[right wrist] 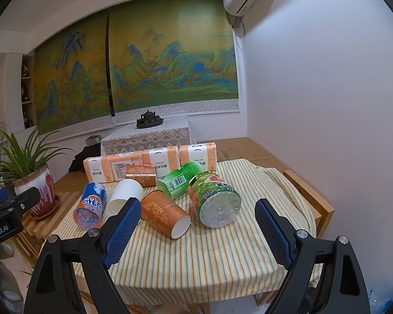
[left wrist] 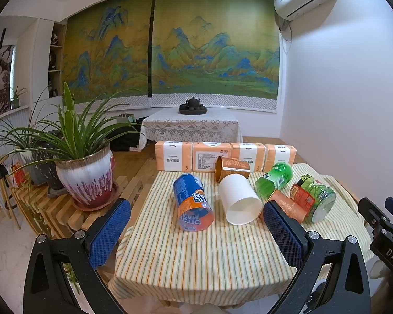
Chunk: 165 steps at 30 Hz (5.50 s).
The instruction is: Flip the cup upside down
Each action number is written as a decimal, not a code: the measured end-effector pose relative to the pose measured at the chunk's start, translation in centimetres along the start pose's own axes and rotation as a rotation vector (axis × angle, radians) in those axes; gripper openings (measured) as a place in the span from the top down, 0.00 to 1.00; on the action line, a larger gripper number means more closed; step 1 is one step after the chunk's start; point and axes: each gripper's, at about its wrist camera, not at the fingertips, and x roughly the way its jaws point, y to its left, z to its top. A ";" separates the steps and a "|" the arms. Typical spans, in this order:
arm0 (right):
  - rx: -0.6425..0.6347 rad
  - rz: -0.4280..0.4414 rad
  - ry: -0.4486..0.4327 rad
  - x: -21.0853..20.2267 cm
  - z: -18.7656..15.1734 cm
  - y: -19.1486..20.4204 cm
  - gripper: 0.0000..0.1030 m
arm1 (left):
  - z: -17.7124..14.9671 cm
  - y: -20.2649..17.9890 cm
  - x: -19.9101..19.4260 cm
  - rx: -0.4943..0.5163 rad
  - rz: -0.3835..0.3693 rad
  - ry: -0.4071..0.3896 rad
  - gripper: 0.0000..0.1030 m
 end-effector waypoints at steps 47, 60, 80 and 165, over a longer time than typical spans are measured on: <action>-0.021 0.088 0.265 12.0 2.0 -6.1 0.08 | -1.1 -0.6 3.9 0.011 -0.007 0.072 0.01; -0.013 0.125 0.380 18.8 1.0 -5.7 0.08 | -1.0 1.0 4.6 0.000 0.038 0.082 0.01; 0.018 0.101 0.325 18.1 1.1 -6.2 0.18 | -0.9 2.7 4.7 -0.022 0.072 0.077 0.01; 0.022 0.227 0.189 1.1 -4.3 -0.5 0.12 | -6.4 -0.7 1.0 -0.087 -0.040 0.135 0.01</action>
